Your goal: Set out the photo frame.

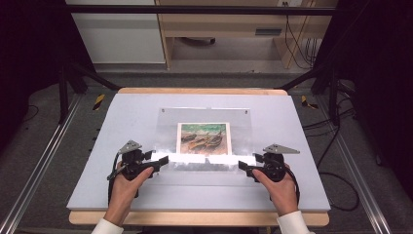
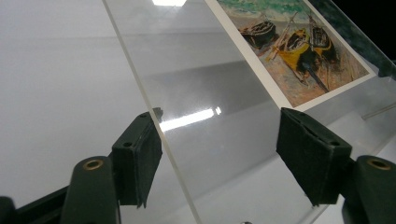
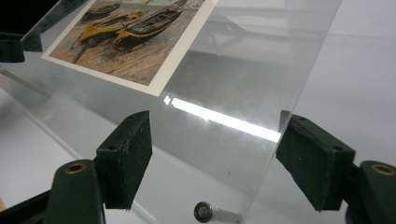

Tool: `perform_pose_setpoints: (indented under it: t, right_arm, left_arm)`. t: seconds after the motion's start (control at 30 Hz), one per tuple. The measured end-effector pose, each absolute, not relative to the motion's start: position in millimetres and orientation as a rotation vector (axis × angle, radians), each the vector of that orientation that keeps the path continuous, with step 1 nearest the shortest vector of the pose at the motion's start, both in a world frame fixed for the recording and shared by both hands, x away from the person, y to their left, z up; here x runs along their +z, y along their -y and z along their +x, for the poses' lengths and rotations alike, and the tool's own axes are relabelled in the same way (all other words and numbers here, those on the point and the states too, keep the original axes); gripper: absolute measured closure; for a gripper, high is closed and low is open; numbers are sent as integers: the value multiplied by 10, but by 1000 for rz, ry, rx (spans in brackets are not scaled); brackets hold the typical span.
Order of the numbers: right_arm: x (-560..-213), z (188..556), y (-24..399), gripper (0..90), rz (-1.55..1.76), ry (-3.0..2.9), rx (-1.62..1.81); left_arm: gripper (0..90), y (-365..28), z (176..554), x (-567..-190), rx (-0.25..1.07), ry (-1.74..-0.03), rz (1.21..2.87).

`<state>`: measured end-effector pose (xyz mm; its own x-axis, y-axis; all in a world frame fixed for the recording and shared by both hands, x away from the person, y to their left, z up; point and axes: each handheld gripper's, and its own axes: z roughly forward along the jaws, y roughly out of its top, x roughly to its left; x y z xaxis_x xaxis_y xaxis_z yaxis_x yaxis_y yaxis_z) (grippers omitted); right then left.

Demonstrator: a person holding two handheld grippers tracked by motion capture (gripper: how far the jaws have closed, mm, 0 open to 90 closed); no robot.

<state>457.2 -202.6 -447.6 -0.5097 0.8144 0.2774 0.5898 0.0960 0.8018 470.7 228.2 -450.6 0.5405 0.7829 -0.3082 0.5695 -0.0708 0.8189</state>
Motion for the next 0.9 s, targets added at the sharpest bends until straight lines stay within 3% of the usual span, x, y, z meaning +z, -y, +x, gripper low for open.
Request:
perform_pose_setpoints:
  t: [0.9]
  right_arm:
    - [-4449,4355,2036,393,1365,-2093,1344]
  left_arm:
    - [380,-2291,4482,-4480,338,-1105,1755]
